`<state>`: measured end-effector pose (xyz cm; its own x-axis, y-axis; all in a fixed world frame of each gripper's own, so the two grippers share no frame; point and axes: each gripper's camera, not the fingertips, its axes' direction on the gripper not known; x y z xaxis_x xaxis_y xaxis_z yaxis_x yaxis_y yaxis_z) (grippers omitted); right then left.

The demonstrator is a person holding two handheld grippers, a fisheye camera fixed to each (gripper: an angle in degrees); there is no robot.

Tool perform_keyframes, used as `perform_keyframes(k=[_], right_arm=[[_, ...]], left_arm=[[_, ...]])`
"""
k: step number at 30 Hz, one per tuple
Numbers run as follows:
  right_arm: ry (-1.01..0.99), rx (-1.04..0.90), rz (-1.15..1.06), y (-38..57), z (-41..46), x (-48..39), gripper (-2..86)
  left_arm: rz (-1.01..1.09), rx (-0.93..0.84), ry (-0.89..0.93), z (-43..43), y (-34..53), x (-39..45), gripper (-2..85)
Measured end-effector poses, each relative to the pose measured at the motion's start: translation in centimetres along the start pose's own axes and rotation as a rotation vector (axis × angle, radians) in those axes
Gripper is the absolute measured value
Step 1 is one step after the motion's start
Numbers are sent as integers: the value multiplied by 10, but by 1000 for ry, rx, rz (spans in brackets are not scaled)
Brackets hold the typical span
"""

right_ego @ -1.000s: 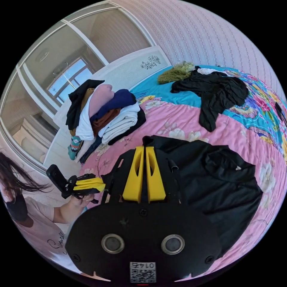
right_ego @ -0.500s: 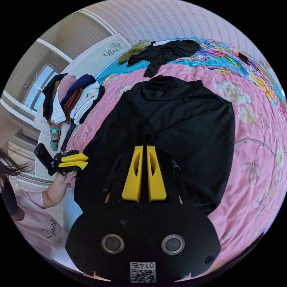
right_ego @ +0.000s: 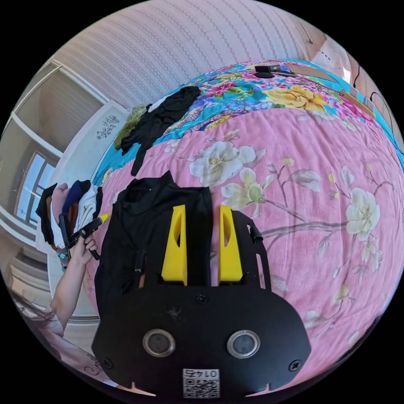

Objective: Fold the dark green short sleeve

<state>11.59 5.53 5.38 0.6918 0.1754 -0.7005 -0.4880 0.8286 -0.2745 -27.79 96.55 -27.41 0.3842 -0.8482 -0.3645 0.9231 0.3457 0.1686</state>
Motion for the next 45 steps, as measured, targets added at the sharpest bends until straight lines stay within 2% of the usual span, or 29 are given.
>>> perform_keyframes(k=[2,6,11,14,19,24,28,35,39,43,45], right_arm=[[-8,-64,-18,5,13,7,53],[-5,-79,-58,20,13,13,17],[-112,62,-126,51,-47,22,7],[-152,84,-238,92,-88,10,6],[-217,60,-300,194,-135,3,6],[-237,-59,-189,310,-126,19,6],[-326,-136,14,392,-107,41,6],[-264,-182,60,438,-112,34,10],[-181,-269,11,435,-111,22,19],[3,-213,-99,419,-134,-17,44],[-29,-176,-176,409,-136,-44,91]], left_arm=[[-50,-5,2,5,-8,-4,80],[-105,30,138,-6,-19,-6,-4],[78,158,110,-75,7,28,-9],[171,164,162,-121,61,46,-10],[219,85,133,-173,190,67,-10],[135,78,67,-183,327,77,-10],[50,-3,25,-169,382,76,-10],[-3,-19,63,-172,426,74,-7],[-52,-29,-16,-176,438,72,11],[86,-36,-175,-186,443,108,20],[186,-38,-166,-173,446,147,38]])
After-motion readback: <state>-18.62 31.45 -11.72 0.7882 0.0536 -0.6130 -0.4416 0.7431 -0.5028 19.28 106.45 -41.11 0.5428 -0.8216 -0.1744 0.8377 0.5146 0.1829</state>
